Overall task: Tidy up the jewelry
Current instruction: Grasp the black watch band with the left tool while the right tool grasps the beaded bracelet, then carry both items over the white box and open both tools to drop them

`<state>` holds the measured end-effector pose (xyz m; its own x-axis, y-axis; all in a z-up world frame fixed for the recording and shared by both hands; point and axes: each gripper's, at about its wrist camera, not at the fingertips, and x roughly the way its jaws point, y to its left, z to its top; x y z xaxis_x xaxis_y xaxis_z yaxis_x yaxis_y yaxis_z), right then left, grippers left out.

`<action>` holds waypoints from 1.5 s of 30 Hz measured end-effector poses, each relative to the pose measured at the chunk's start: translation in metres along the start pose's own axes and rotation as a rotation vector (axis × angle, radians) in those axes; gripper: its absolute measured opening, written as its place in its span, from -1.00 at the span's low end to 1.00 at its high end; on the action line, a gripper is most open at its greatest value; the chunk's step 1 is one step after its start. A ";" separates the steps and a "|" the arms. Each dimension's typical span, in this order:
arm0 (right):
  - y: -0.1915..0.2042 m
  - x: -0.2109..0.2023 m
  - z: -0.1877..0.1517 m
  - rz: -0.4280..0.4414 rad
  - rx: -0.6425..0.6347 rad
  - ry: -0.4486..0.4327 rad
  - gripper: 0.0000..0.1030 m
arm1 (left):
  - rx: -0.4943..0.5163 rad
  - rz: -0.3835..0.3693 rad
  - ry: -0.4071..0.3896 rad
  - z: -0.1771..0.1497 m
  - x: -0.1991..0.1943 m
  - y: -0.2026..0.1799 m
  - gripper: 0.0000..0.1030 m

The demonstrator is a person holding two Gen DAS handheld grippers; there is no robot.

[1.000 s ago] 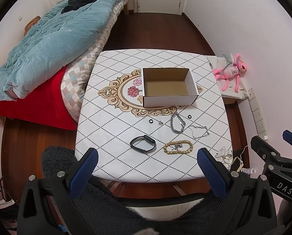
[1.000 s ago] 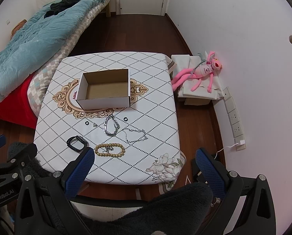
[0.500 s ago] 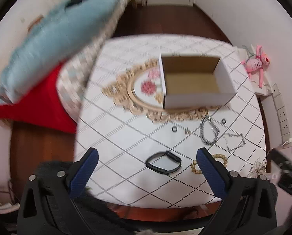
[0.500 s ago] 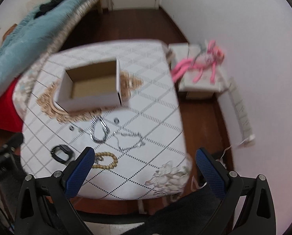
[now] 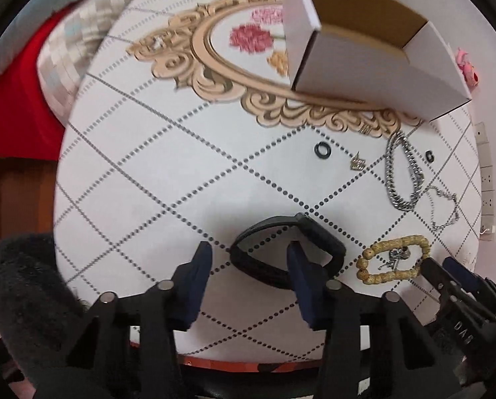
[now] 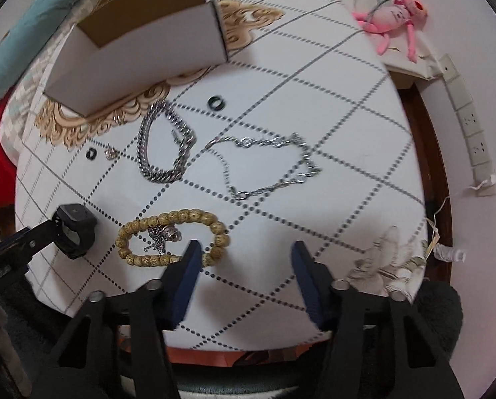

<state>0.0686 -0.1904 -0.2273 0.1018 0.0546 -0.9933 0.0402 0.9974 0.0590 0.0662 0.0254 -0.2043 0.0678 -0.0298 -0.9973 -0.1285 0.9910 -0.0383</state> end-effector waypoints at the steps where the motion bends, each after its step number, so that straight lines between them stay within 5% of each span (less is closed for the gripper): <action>1: 0.004 0.003 0.000 -0.007 -0.012 0.003 -0.10 | 0.003 0.000 0.000 0.000 0.002 -0.001 -0.33; 2: 0.007 0.008 -0.002 -0.011 -0.017 0.005 -0.15 | 0.010 0.003 0.005 -0.001 0.006 -0.002 -0.50; 8: 0.025 0.007 -0.009 -0.066 -0.040 -0.017 -0.18 | 0.042 0.000 -0.017 -0.006 0.009 -0.001 -0.81; 13: 0.031 0.001 -0.014 -0.074 -0.034 -0.059 -0.34 | 0.056 -0.007 -0.057 -0.006 0.008 0.000 -0.83; 17: 0.023 0.001 -0.006 -0.081 -0.042 -0.089 -0.79 | 0.069 -0.007 -0.095 -0.010 0.004 0.003 -0.83; 20: 0.023 0.000 -0.006 -0.079 -0.041 -0.113 -0.81 | 0.078 -0.007 -0.120 -0.018 0.000 0.002 -0.84; 32: 0.011 -0.043 -0.003 0.189 -0.005 -0.203 -0.82 | 0.089 -0.080 -0.260 -0.043 -0.067 -0.003 -0.86; 45: 0.028 -0.165 0.092 0.297 -0.132 -0.422 -0.82 | 0.141 -0.129 -0.412 0.068 -0.141 -0.035 -0.86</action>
<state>0.1447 -0.1758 -0.0522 0.4817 0.3400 -0.8077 -0.1744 0.9404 0.2919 0.1279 0.0041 -0.0583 0.4660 -0.1278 -0.8755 0.0404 0.9916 -0.1232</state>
